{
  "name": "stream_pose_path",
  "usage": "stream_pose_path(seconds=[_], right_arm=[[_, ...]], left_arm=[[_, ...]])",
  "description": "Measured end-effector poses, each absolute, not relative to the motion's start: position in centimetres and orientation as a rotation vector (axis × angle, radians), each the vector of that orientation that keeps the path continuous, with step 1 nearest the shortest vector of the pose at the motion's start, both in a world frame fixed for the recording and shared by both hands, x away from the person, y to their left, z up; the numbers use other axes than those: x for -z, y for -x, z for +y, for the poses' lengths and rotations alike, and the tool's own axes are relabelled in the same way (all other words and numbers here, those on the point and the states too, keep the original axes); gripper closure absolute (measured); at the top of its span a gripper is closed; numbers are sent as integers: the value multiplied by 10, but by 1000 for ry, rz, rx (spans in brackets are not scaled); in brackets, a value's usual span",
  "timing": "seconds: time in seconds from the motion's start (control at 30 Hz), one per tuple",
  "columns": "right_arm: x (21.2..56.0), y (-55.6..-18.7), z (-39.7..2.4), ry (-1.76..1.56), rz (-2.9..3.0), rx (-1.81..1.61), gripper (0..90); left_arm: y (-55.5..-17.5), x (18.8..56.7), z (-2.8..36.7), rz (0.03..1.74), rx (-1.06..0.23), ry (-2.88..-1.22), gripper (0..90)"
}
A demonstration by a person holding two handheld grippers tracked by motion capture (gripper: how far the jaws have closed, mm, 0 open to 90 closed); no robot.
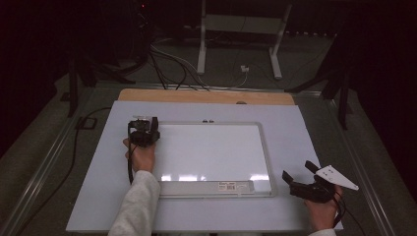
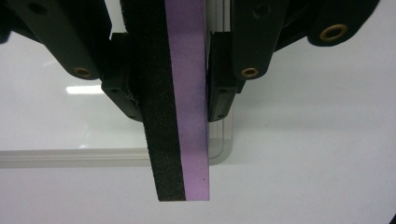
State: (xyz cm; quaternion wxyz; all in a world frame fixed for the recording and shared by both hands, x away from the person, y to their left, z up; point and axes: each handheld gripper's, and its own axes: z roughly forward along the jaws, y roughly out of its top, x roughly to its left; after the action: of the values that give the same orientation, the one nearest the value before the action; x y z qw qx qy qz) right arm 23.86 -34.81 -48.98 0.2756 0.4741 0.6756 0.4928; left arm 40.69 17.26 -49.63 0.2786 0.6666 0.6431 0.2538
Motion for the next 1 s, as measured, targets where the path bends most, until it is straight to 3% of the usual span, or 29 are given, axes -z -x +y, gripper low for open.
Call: stream_pose_path(seconds=[0.37,0.73,1.0], right_arm=[[490,-238,-348,-1275,1813,-1326,0],[489,-238,-348,-1274,1812,-1327,0],[489,-238,-346,-1268,1815,-1330,0]], left_arm=[[-410,495,174,1726,-676,-1818,607],[-397,490,182,1623,-607,-1766,282],[-372,469,189,1473,-577,-1718,163]])
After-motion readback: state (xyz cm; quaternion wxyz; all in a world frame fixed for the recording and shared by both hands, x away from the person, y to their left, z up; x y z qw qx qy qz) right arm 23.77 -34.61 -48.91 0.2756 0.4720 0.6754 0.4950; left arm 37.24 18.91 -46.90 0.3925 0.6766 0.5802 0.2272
